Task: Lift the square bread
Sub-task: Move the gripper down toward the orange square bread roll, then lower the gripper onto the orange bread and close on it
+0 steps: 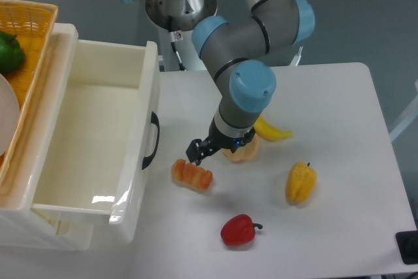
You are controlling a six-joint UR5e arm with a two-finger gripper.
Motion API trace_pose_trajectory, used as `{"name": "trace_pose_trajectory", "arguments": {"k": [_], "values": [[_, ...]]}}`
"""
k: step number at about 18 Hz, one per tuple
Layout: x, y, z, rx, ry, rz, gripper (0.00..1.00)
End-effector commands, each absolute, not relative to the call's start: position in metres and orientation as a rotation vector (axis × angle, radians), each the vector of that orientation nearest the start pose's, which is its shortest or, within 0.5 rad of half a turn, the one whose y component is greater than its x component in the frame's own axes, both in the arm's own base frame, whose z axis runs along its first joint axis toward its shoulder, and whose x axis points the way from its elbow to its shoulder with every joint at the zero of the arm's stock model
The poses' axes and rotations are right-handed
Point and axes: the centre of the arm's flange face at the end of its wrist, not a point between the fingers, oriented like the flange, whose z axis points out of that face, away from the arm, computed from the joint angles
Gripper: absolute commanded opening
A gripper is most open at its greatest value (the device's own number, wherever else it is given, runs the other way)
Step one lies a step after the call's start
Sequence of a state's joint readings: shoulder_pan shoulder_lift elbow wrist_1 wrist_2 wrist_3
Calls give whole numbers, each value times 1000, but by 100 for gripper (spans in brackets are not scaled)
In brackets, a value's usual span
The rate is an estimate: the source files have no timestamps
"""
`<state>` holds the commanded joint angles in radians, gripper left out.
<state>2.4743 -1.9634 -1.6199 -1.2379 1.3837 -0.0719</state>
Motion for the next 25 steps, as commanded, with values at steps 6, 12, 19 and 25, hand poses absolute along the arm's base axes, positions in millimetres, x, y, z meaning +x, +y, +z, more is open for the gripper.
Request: {"name": "trace_pose_trajectory", "arguments": {"k": [6, 12, 19, 25], "values": [[-375, 514, 238, -2800, -1562, -359, 100], [-375, 529, 211, -2821, -1540, -360, 100], [-366, 537, 190, -2878, -1540, -315, 100], [-367, 536, 191, -2869, -1567, -298, 69]]}}
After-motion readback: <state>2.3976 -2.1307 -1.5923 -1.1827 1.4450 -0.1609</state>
